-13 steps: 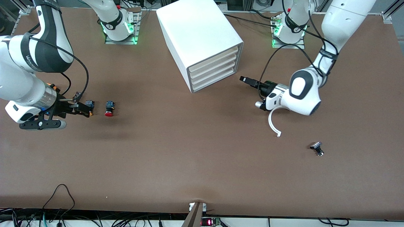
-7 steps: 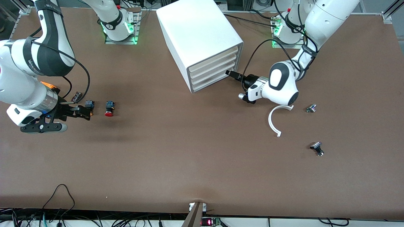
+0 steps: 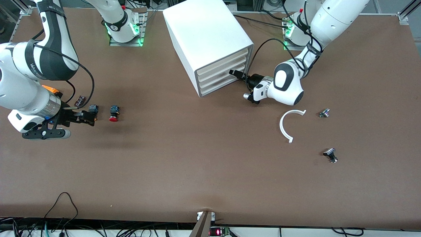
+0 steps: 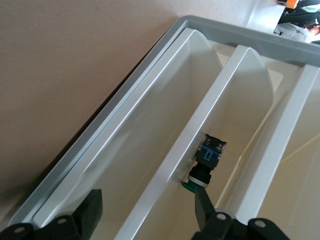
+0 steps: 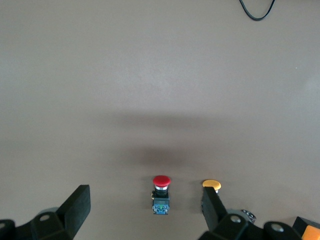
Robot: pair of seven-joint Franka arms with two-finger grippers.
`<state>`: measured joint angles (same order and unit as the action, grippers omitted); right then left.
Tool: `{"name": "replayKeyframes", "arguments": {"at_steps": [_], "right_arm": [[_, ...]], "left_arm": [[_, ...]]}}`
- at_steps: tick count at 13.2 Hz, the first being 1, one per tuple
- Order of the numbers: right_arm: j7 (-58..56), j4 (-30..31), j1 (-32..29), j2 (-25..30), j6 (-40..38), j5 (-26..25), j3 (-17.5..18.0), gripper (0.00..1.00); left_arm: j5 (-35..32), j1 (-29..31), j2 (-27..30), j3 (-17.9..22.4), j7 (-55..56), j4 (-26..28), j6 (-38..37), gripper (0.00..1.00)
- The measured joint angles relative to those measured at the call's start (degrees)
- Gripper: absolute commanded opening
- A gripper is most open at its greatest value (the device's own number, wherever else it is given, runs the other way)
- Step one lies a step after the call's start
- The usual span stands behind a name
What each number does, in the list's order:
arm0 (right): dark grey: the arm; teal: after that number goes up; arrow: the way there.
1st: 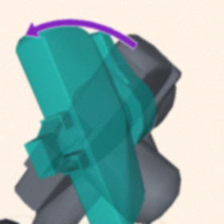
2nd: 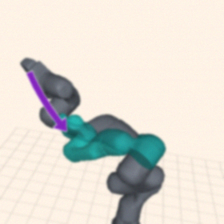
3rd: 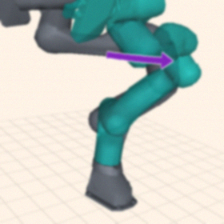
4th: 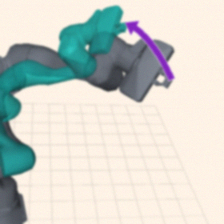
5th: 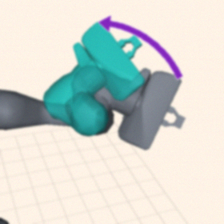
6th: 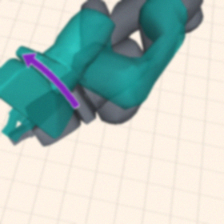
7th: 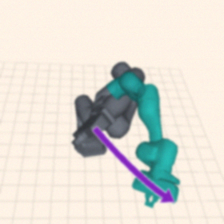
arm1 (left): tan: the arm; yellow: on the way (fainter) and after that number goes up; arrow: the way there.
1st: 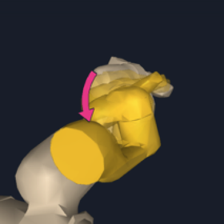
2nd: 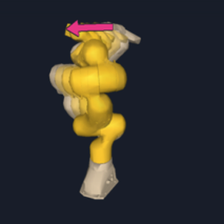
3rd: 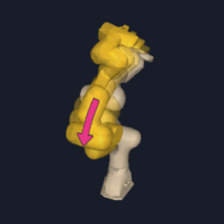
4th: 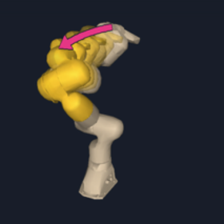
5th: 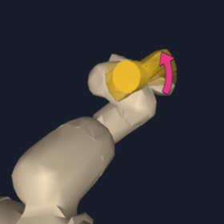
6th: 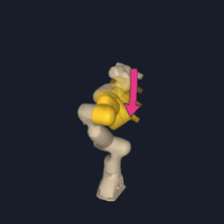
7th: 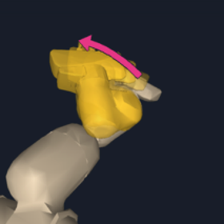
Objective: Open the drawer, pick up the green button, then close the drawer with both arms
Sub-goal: 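Pull the white drawer open with the left gripper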
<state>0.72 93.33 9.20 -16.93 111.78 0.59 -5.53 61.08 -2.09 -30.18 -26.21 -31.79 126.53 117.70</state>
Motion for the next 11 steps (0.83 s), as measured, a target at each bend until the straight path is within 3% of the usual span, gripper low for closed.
{"name": "replayKeyframes", "arguments": {"at_steps": [1,2,9,11], "right_arm": [[-0.1,0.0,0.1,0.0,0.1,0.0,0.0,1.00],[-0.5,0.0,0.4,0.0,0.1,0.0,0.0,1.00],[-17.9,-0.1,0.9,0.0,0.2,-0.1,0.0,1.00],[-24.4,-0.5,0.9,0.0,0.5,-0.1,0.0,1.00]], "left_arm": [[0.0,-0.3,-0.2,-1.1,0.0,0.2,1.7,0.29],[0.2,-0.6,-0.3,-1.8,0.0,0.3,3.3,0.02],[1.3,-0.7,-0.3,-2.0,-1.8,0.4,3.5,0.00],[1.3,0.1,0.0,0.1,-2.5,-1.0,3.6,0.00]]}}
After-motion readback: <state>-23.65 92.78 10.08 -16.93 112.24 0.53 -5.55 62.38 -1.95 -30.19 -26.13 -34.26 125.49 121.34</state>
